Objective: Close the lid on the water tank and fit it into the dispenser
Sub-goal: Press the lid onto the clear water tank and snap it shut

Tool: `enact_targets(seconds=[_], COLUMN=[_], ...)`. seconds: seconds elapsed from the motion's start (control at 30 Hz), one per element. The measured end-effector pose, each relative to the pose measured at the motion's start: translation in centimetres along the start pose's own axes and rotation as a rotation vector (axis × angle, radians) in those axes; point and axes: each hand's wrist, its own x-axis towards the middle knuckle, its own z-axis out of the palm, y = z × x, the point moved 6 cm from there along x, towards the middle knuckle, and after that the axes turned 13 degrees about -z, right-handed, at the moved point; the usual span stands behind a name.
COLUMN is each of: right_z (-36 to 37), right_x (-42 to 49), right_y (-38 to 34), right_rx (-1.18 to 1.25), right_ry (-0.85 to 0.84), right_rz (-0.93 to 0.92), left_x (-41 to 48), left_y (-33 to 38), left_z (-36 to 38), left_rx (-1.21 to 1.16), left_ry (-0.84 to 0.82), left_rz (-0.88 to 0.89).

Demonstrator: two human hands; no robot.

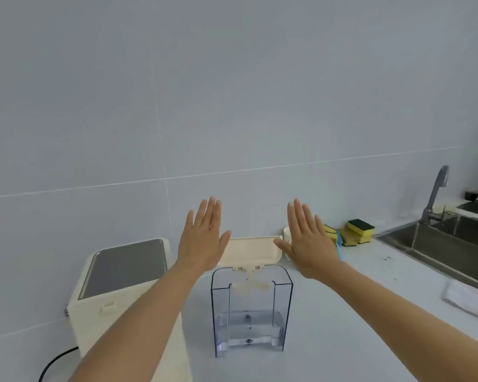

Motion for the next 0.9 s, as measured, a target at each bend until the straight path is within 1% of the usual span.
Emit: enact_targets(seconds=[0.07, 0.2, 0.33, 0.43, 0.53, 0.67, 0.9], right_z=[0.4, 2.7, 5.0, 6.6, 8.3, 9.8, 10.9], right_x=[0.1, 0.8, 2.0, 3.2, 4.4, 5.7, 7.2], right_y=[0.0, 0.1, 0.8, 1.2, 2.0, 3.2, 4.1], right_rx=[0.054, 0.154, 0.285, 0.438, 0.540, 0.734, 0.866], right_ry=[-0.002, -0.094, -0.147, -0.177, -0.219, -0.180, -0.115], right_rz=[0.010, 0.065, 0.085, 0.129, 0.201, 0.342, 0.492], left_x=[0.1, 0.6, 1.4, 1.9, 2.7, 3.6, 4.3], left_y=[-0.1, -0.6, -1.5, -1.9, -2.1, -2.8, -3.7], left_z=[0.7, 2.7, 4.6, 6.0, 7.1, 8.6, 10.1], left_rx=[0.021, 0.056, 0.108, 0.059, -0.071, -0.110, -0.108], left_ry=[-0.035, -0.150, -0.264, -0.342, -0.378, -0.408, -0.449], left_rz=[-0.020, -0.081, -0.165, -0.251, -0.348, -0.464, -0.520])
